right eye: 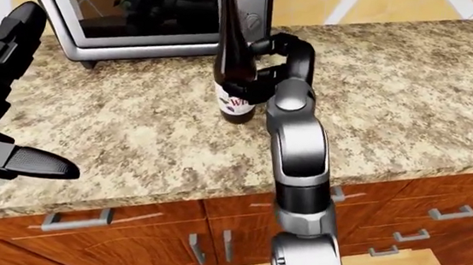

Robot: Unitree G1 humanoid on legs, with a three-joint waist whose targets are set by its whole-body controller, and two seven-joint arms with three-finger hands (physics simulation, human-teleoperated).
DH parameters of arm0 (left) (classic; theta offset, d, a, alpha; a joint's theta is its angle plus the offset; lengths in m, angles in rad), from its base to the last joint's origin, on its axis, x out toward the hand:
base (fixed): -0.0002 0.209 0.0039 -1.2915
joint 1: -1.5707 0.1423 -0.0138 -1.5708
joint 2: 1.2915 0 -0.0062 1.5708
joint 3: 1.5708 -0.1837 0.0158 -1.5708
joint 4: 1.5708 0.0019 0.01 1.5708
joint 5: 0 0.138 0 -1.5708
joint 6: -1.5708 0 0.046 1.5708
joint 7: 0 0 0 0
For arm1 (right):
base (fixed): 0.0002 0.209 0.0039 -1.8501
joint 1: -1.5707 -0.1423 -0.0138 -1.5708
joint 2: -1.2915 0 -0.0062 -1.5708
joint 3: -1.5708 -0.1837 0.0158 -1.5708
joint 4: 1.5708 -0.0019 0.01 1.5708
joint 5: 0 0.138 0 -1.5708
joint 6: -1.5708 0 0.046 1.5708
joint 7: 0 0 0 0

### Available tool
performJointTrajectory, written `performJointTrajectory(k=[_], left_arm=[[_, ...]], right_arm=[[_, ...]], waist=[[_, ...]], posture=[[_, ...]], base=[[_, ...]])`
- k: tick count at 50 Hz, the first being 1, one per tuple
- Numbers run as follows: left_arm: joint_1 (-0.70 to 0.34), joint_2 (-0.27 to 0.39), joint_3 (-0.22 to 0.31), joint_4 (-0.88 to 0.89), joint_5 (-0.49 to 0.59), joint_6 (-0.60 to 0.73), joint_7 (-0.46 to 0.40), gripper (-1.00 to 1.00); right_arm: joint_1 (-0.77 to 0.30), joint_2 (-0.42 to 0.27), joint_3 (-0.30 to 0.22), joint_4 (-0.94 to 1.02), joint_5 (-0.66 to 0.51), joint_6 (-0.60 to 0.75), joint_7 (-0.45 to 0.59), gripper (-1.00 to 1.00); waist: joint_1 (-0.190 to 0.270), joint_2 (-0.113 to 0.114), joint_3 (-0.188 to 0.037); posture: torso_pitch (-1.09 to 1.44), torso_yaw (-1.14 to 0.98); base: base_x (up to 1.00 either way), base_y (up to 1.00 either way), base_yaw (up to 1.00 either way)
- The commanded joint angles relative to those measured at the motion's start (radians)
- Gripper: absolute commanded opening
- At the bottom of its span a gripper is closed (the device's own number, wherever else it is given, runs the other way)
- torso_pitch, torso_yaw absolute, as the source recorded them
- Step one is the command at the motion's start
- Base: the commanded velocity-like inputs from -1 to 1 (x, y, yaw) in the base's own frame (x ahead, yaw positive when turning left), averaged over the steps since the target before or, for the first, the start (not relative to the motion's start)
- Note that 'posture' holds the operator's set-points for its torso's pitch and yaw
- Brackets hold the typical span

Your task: Move the drinks to the dining counter.

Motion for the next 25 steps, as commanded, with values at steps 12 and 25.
performJointTrajectory(k=[12,25], left_arm=[[-0.037,0.050,0.014,0.011,-0.029,-0.048,0.035,1.00],[-0.028,0.050,0.019,0.008,-0.026,-0.050,0.031,1.00]], right_arm=[[-0.096,-0.009,-0.023,-0.241,-0.011,0.081,0.043,-1.00],[-0.080,-0.004,-0.022,-0.271,-0.010,0.080,0.051,-1.00]], waist=[[0.001,0.004,-0.029],[0.010,-0.017,-0.066]], posture=[[0.00,0.00],[0.00,0.00]], base=[[0.00,0.00,0.00],[-0.32,0.06,0.00]])
